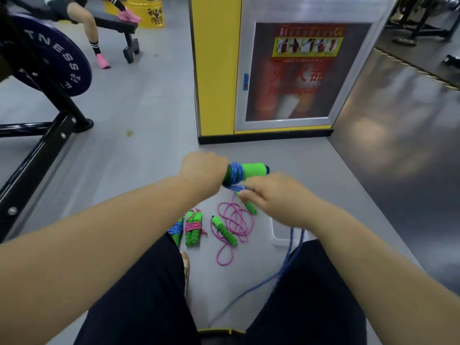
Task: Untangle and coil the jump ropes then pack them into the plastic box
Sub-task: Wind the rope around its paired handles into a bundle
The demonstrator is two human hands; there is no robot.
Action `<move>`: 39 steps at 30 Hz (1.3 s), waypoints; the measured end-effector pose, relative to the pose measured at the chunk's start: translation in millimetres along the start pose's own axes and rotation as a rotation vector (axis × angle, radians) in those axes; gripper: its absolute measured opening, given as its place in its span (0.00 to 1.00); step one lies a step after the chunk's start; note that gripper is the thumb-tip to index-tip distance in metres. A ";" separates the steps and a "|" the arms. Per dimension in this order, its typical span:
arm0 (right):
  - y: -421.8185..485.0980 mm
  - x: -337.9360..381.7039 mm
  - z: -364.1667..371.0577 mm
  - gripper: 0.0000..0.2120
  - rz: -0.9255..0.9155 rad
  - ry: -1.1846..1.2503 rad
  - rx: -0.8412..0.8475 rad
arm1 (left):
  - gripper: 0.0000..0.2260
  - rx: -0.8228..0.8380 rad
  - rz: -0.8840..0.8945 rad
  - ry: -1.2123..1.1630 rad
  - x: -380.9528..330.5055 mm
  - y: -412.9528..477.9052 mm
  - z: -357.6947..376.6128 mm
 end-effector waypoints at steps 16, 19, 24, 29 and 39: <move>-1.2 -88.0 31.2 0.12 0.376 1.170 0.150 | 0.19 -0.191 0.433 -0.393 -45.3 -31.6 -11.6; -7.8 -100.9 67.8 0.16 0.526 1.351 0.043 | 0.28 -0.190 0.405 -0.577 -40.7 -33.3 -2.6; -9.8 -78.7 88.9 0.12 0.385 1.017 0.016 | 0.15 -0.148 0.207 -0.925 -14.6 -24.1 -0.4; -8.2 -60.6 81.2 0.16 0.264 1.202 -0.044 | 0.09 0.147 0.080 -1.405 -7.8 -17.1 0.8; -0.8 -52.7 90.2 0.07 0.369 0.918 -0.106 | 0.07 0.293 -0.120 -1.531 26.5 -6.8 -7.9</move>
Point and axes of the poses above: each hand's wrist, its own y-axis towards the middle knuckle, its own z-axis out of the palm, x = y × z, the point moved 5 cm from there along y, towards the middle knuckle, and after that the axes turned 5 degrees about z, right-handed, at the moved point
